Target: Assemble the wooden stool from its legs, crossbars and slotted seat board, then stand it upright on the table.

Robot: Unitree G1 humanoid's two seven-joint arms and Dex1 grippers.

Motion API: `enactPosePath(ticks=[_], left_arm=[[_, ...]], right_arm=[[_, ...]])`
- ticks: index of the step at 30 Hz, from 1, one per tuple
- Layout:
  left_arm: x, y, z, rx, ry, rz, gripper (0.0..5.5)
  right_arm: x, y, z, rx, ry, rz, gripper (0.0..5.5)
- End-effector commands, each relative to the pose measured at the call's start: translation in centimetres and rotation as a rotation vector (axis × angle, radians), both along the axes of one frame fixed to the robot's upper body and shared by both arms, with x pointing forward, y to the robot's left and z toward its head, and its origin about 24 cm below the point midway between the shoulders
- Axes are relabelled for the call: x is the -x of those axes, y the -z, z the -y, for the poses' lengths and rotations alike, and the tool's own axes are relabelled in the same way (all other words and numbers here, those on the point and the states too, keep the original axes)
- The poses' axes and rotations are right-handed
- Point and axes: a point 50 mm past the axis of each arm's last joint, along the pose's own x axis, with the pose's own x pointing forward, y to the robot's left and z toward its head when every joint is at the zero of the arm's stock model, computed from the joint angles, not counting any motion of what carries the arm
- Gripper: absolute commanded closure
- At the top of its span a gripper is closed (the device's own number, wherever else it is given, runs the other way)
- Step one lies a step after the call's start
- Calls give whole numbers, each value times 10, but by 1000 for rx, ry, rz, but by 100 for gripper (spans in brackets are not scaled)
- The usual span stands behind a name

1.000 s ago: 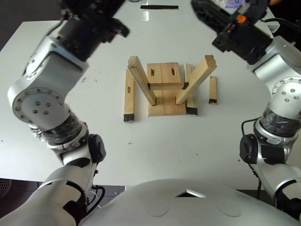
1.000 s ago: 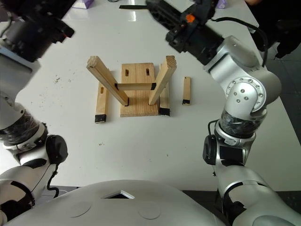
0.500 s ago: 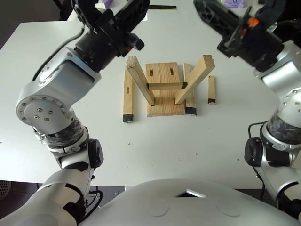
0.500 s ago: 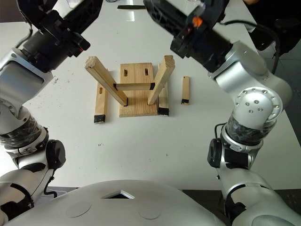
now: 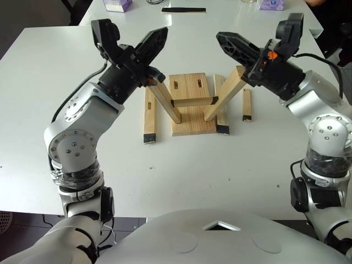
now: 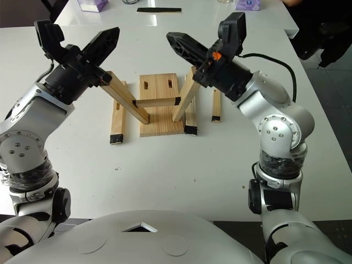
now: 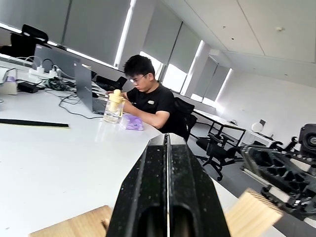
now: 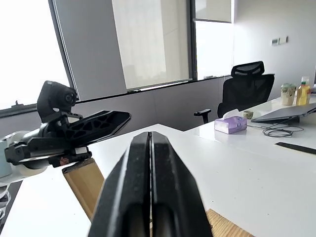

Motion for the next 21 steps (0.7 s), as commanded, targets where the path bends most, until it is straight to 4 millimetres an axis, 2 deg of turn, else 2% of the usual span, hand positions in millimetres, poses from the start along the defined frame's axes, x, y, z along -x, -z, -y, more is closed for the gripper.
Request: enactPosePath(ticks=[1, 2, 4, 6, 9, 11, 15, 21], left_arm=[[-1, -33, -51, 102, -189, 112, 550], [0, -34, -62, 103, -220, 114, 550], [-1, -23, -77, 23, -248, 71, 550], [7, 3, -77, -87, -156, -15, 550], [33, 65, -71, -342, 35, -187, 550], [48, 91, -63, -438, 122, -252, 550], [61, 111, -35, -421, 246, -249, 550], [49, 141, 0, -457, 231, -263, 550]], right_arm=[[-20, -11, 23, 5, 123, -1, 548], [-25, -3, 27, 59, 151, -15, 548], [-33, 21, 33, 188, 180, -44, 548], [-36, 49, 38, 310, 154, -74, 548], [-36, 97, 44, 589, 52, -60, 548], [-34, 119, 44, 666, -23, -42, 548], [-32, 126, 21, 588, -140, -10, 548], [-31, 147, 0, 634, -239, -10, 548]])
